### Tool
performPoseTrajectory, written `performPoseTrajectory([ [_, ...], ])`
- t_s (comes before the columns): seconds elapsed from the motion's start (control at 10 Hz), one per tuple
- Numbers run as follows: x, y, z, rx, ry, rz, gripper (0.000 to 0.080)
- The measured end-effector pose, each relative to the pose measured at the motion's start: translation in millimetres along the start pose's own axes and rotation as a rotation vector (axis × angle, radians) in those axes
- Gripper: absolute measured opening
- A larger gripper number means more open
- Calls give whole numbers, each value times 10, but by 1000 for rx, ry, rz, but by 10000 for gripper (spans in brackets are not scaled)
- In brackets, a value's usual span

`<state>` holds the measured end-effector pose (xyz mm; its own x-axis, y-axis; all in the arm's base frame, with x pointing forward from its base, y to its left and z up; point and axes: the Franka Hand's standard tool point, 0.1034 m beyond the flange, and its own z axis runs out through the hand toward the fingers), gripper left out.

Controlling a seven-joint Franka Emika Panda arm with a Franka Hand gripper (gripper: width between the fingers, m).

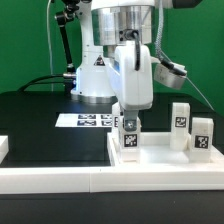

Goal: Assemble square table

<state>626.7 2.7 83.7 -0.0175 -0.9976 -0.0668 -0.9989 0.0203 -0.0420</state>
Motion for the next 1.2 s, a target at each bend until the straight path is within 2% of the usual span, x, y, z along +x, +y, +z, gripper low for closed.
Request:
performPoseTrajectory([
  [0.4,0,-2,5,1,1,-13,290],
  [0.5,-6,14,10,-12,-4,-54,542],
  [0.6,-18,29,9,-35,-13,-101,542],
  [0.7,-5,20,6,-33,-14,-188,616],
  [0.8,1,22,6,-33,-16,-289,643],
  [1.2,1,25,9,-32,-20,-557,649],
])
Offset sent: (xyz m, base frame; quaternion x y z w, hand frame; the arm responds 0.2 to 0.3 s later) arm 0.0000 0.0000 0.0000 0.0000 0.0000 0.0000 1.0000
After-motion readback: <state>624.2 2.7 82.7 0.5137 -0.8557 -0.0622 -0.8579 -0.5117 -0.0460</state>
